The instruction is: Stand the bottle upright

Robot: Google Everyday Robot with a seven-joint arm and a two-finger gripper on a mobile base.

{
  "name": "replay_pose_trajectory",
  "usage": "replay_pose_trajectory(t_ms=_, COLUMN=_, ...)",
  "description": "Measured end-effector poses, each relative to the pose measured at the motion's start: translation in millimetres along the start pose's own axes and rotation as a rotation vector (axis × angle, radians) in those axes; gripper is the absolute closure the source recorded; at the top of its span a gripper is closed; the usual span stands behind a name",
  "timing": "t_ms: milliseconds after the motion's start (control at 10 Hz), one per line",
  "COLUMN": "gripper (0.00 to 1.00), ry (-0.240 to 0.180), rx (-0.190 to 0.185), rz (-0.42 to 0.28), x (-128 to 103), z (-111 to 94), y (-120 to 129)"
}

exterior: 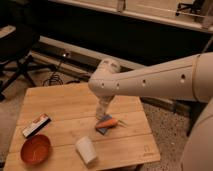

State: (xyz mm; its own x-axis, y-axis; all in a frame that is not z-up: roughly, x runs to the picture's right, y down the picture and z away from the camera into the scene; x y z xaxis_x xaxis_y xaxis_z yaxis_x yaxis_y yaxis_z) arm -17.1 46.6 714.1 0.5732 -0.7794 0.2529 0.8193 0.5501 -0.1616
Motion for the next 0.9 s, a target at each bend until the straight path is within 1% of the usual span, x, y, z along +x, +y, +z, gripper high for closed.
replay_pose_trajectory(t_ms=100, gripper=0.66, ry=0.025, rx=-0.005, rz=-0.023, x=-10, z=-3, y=-2)
replay_pose_trajectory(t_ms=200, gripper=0.66, ry=0.037, rx=-0.008, rz=-0.047, x=-22, z=-5, y=-8)
replay_pose_trajectory(t_ms=300, gripper=0.66, ry=0.037, rx=-0.019, rz=-0.063, x=-30, z=-5, y=-12)
replay_pose_trajectory(t_ms=400, gripper=0.66, ry=0.018, rx=-0.042, rz=-0.080, x=-43, z=-4, y=-20)
replay_pose_trajectory(t_ms=700, gripper=0.66, ry=0.002, rx=-0.075, rz=-0.094, x=-52, z=-3, y=-33)
replay_pose_trajectory(t_ms=800, gripper=0.63, ry=0.002, rx=-0.084, rz=-0.095, x=-51, z=-2, y=-36)
replay_pose_trajectory(t_ms=900, gripper=0.55, ry=0.000, rx=-0.090, rz=-0.093, x=-51, z=-1, y=-38)
